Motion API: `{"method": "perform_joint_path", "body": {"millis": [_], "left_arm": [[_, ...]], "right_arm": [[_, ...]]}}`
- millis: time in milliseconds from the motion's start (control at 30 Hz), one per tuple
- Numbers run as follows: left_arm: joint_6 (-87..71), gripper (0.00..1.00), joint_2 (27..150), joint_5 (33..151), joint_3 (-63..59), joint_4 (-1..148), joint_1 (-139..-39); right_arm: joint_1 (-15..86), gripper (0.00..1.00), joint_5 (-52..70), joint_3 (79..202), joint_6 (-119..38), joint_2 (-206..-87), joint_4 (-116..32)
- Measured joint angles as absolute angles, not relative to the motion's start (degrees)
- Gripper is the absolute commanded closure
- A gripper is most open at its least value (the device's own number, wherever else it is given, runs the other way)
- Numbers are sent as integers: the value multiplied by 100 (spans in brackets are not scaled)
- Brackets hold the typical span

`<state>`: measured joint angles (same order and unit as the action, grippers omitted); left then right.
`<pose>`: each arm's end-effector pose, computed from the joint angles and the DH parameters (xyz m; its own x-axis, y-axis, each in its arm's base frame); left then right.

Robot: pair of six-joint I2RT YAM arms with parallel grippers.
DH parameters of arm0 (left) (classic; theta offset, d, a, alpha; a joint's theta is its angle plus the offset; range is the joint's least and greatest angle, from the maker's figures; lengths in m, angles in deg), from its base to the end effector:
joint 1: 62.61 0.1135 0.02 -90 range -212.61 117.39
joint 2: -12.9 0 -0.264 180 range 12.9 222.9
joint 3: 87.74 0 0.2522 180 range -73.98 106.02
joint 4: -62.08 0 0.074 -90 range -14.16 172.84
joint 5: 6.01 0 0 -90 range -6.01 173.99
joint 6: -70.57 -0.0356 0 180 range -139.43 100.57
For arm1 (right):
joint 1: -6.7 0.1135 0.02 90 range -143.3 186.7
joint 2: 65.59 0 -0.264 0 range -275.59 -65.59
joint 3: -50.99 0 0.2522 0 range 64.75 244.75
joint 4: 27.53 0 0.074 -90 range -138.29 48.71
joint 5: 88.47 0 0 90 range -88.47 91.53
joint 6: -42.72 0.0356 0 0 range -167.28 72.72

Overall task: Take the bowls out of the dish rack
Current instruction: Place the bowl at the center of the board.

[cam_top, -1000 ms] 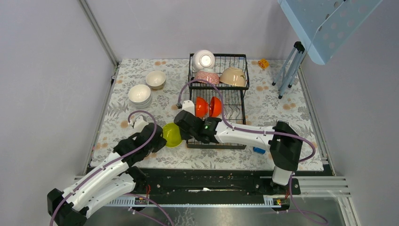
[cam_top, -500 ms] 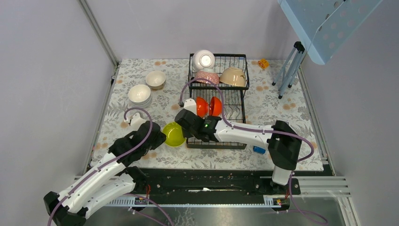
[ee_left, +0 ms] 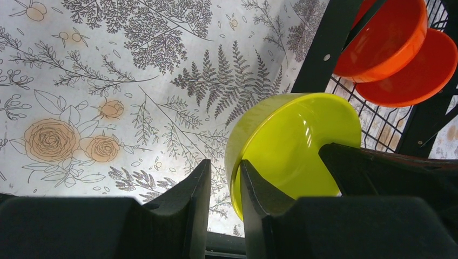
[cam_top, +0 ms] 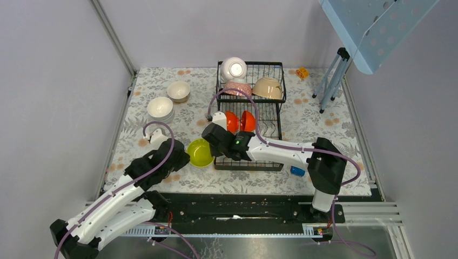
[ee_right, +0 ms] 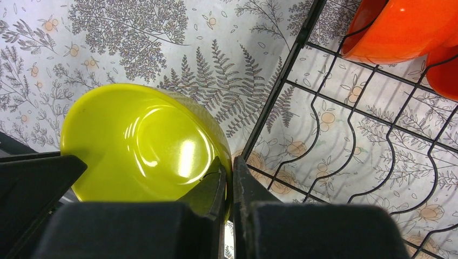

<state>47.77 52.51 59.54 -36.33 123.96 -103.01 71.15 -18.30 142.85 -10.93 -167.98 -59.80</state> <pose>0.1099 -0.0742 0.2518 -0.5838 -0.6051 -0.5413 -0.3882 0.7936 -0.4686 0.1849 0.3588 0.2522 -0.6754 -0.1201 -0.7276 -0.4234 0.8710 0.2493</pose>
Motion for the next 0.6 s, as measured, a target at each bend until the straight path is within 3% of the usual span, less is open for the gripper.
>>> {"method": "perform_joint_path", "body": {"millis": [167, 333, 600], "left_arm": [[4630, 73, 5310, 6004, -3637, 12300, -10301], [4549, 91, 5315, 6068, -3686, 12197, -10301], [4339, 78, 5334, 6192, -3749, 12079, -10299]], "right_arm": [[7112, 100, -1826, 14266, -1086, -16798, -5973], [7112, 100, -1776, 14244, -1077, -16798, -5969], [7106, 100, -1725, 14222, -1079, -16798, -5967]]}}
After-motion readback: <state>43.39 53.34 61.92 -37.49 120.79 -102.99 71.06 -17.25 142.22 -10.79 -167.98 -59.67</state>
